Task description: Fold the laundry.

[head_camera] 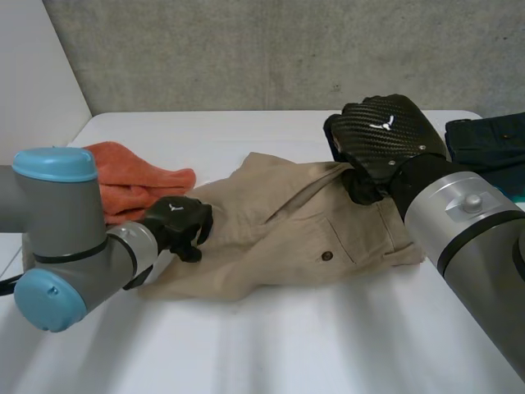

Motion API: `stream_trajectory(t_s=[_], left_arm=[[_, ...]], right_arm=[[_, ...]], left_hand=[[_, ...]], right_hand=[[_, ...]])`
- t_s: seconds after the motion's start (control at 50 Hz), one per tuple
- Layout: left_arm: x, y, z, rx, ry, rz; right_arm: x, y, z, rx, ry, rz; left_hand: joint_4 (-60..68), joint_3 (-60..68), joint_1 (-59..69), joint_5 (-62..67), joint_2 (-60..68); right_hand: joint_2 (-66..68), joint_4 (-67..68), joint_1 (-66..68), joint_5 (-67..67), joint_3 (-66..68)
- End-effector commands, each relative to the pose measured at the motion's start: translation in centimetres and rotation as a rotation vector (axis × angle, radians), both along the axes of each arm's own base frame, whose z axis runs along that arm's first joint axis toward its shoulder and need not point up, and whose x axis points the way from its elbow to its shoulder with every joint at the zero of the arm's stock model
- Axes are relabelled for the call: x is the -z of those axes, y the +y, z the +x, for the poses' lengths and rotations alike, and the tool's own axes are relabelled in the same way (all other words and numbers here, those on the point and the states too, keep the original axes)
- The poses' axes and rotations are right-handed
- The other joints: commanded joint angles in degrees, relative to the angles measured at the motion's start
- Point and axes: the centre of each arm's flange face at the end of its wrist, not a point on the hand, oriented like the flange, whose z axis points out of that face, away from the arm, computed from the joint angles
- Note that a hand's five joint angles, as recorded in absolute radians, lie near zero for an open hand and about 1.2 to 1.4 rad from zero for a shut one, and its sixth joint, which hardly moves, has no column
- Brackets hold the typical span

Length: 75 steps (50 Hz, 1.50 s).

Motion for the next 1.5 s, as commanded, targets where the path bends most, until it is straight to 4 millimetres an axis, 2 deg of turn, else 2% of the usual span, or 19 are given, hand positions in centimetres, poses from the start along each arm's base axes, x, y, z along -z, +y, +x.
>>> stream_trajectory(t_s=[0.02, 0.06, 0.32, 0.38, 0.46, 0.56, 0.64, 0.74, 0.82, 0.92, 1.04, 1.06, 1.14, 1.16, 1.18, 1.24, 1.28, 1.38, 1.5], left_arm=[[0.1, 0.7, -0.2, 0.027, 0.004, 0.031], [0.4, 0.7, -0.2, 0.025, -0.002, 0.034], [0.4, 0.4, -0.9, 0.015, 0.001, -0.013], [1.3, 0.7, -1.6, 0.034, -0.007, -0.011], [2.5, 0.1, -2.1, 0.022, -0.023, -0.019], [1.2, -3.2, -2.2, -0.075, -0.027, -0.145], [-4.2, -7.1, -2.8, -0.155, 0.058, -0.364], [-16.3, -9.7, -4.1, -0.177, 0.303, -0.743], [-25.3, -9.6, -3.1, -0.243, 0.514, -1.03], [-30.3, -9.1, -0.7, -0.305, 0.615, -1.173], [-25.4, -8.7, -0.4, -0.277, 0.534, -0.961], [-23.0, -8.5, -0.4, -0.275, 0.499, -0.887], [-15.2, -7.2, -0.7, -0.249, 0.395, -0.691], [-13.9, -7.0, -0.8, -0.242, 0.379, -0.662], [-11.4, -6.3, -1.1, -0.225, 0.348, -0.606], [-4.1, -4.0, -1.3, -0.174, 0.213, -0.453], [-1.6, -2.7, -1.1, -0.146, 0.136, -0.398], [0.5, -0.2, -0.2, -0.11, 0.017, -0.308], [-0.9, 4.2, 0.8, -0.01, -0.094, -0.204]], right_arm=[[1.4, -1.2, -0.6, 0.035, 0.023, 0.043], [1.4, -1.2, -0.6, 0.036, 0.019, 0.05], [-0.5, 0.8, 0.1, -0.015, -0.027, 0.045], [-0.6, 0.9, 0.0, -0.015, -0.032, 0.058], [0.2, 0.1, -0.2, 0.008, -0.027, 0.081], [1.9, -2.8, -0.4, 0.061, 0.001, 0.102], [1.9, -7.1, -0.3, 0.116, -0.007, 0.02], [-4.5, -14.1, 0.3, 0.184, -0.159, -0.361], [-10.0, -17.3, -0.6, 0.231, -0.331, -0.635], [-13.3, -17.7, -1.1, 0.213, -0.541, -0.764], [-11.0, -17.6, -0.3, 0.104, -0.458, -0.674], [-10.3, -17.7, -0.1, 0.089, -0.441, -0.645], [-3.1, -18.2, 0.1, 0.094, -0.313, -0.381], [-3.0, -18.2, 0.1, 0.094, -0.313, -0.38], [1.3, -17.8, -0.3, 0.113, -0.232, -0.236], [9.0, -16.1, -1.7, 0.149, -0.074, 0.004], [12.6, -14.9, -2.2, 0.151, 0.006, 0.104], [16.3, -12.6, -3.2, 0.142, 0.143, 0.201], [13.8, -9.4, -4.6, 0.137, 0.287, 0.286]], left_hand=[[2.87, 2.85, 2.48, 3.19, 2.62], [-20.36, -20.38, -20.74, -20.04, -20.61], [-19.73, -19.75, -20.12, -19.41, -19.98], [-13.87, -13.89, -14.25, -13.55, -14.12], [18.54, 18.52, 18.15, 18.86, 18.29], [18.6, 18.58, 18.22, 18.93, 18.35], [18.6, 18.58, 18.22, 18.93, 18.35], [18.6, 18.58, 18.22, 18.93, 18.35], [18.6, 18.58, 18.22, 18.93, 18.35], [18.6, 18.58, 18.22, 18.93, 18.35], [18.6, 18.58, 18.22, 18.93, 18.35], [18.6, 18.58, 18.22, 18.93, 18.35], [18.6, 18.58, 18.22, 18.93, 18.35], [18.6, 18.58, 18.22, 18.93, 18.35], [18.6, 18.58, 18.22, 18.93, 18.35], [18.6, 18.58, 18.22, 18.93, 18.35], [18.6, 18.58, 18.22, 18.93, 18.35], [18.6, 18.58, 18.22, 18.93, 18.35], [18.6, 18.58, 18.22, 18.93, 18.35]], right_hand=[[12.35, 11.33, 17.26, 11.67, 11.92], [12.35, 11.33, 17.26, 11.67, 11.92], [12.35, 11.33, 17.26, 11.67, 11.92], [12.35, 11.33, 17.26, 11.67, 11.92], [12.35, 11.33, 17.26, 11.67, 11.92], [12.35, 11.33, 17.26, 11.67, 11.92], [12.35, 11.33, 17.26, 11.67, 11.92], [12.35, 11.33, 17.26, 11.67, 11.92], [12.35, 11.33, 17.26, 11.67, 11.92], [12.35, 11.33, 17.26, 11.67, 11.92], [12.35, 11.33, 17.26, 11.67, 11.92], [12.35, 11.33, 17.26, 11.67, 11.92], [12.35, 11.33, 17.26, 11.67, 11.92], [12.35, 11.33, 17.26, 11.67, 11.92], [12.35, 11.33, 17.26, 11.67, 11.92], [12.35, 11.33, 17.26, 11.67, 11.92], [12.35, 11.33, 17.26, 11.67, 11.92], [12.35, 11.33, 17.26, 11.67, 11.92], [12.35, 11.33, 17.26, 11.67, 11.92]])
